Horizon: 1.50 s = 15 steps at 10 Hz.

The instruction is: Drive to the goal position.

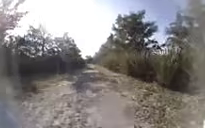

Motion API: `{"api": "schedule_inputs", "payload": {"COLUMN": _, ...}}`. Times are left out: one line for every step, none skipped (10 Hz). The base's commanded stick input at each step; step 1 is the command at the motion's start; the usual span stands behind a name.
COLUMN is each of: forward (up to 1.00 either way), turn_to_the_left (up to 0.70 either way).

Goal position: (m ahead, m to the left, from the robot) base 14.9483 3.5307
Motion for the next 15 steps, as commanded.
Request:
{"api": "schedule_inputs", "payload": {"forward": 1.0, "turn_to_the_left": 0.0}}
{"api": "schedule_inputs", "payload": {"forward": 1.0, "turn_to_the_left": 0.0}}
{"api": "schedule_inputs", "payload": {"forward": 1.0, "turn_to_the_left": 0.0}}
{"api": "schedule_inputs", "payload": {"forward": 1.0, "turn_to_the_left": 0.0}}
{"api": "schedule_inputs", "payload": {"forward": 1.0, "turn_to_the_left": 0.0}}
{"api": "schedule_inputs", "payload": {"forward": 1.0, "turn_to_the_left": 0.0}}
{"api": "schedule_inputs", "payload": {"forward": 1.0, "turn_to_the_left": 0.0}}
{"api": "schedule_inputs", "payload": {"forward": 1.0, "turn_to_the_left": 0.0}}
{"api": "schedule_inputs", "payload": {"forward": 1.0, "turn_to_the_left": 0.0}}
{"api": "schedule_inputs", "payload": {"forward": 1.0, "turn_to_the_left": 0.0}}
{"api": "schedule_inputs", "payload": {"forward": 1.0, "turn_to_the_left": 0.0}}
{"api": "schedule_inputs", "payload": {"forward": 1.0, "turn_to_the_left": 0.0}}
{"api": "schedule_inputs", "payload": {"forward": 1.0, "turn_to_the_left": 0.0}}
{"api": "schedule_inputs", "payload": {"forward": 1.0, "turn_to_the_left": 0.0}}
{"api": "schedule_inputs", "payload": {"forward": 1.0, "turn_to_the_left": 0.0}}
